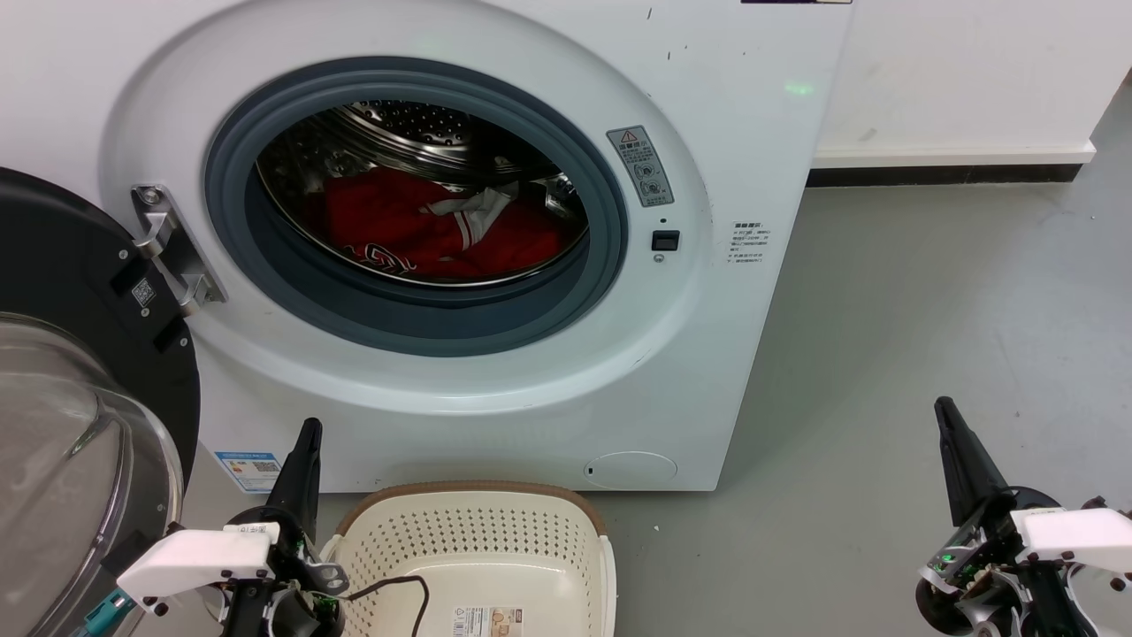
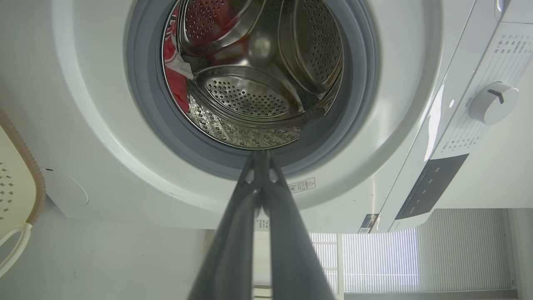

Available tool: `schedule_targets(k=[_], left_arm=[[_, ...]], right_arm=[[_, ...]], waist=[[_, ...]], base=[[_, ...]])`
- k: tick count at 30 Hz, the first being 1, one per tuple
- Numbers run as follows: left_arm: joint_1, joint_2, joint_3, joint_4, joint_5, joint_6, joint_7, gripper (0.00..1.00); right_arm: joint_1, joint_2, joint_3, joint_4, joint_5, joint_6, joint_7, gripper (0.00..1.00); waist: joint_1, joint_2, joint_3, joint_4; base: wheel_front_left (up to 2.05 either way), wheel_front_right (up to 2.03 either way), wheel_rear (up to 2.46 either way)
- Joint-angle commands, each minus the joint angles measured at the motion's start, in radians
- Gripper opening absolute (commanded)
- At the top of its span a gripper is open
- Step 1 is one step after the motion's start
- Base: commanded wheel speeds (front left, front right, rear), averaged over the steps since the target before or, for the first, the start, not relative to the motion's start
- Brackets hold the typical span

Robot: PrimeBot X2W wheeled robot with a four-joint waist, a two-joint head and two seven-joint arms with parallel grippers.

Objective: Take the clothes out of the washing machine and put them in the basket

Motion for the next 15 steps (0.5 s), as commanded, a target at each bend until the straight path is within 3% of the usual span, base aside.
schedule_targets(k=[1,15], left_arm=[[-0.006,-0.001,0.002,0.0,0.0,-0.002,0.002,0.0],[-0.006,-0.001,0.002,0.0,0.0,-0.002,0.002,0.0]], right_arm=[[-0.013,0.003,-0.001,0.001,-0.005,0.0,0.002,0.0],[-0.013,0.003,0.0,0.001,-0.005,0.0,0.001,0.0]], waist=[[0.0,0.0,0.0,0.0],[0.0,0.0,0.0,0.0]], base=[[0.0,0.0,0.0],[0.0,0.0,0.0]])
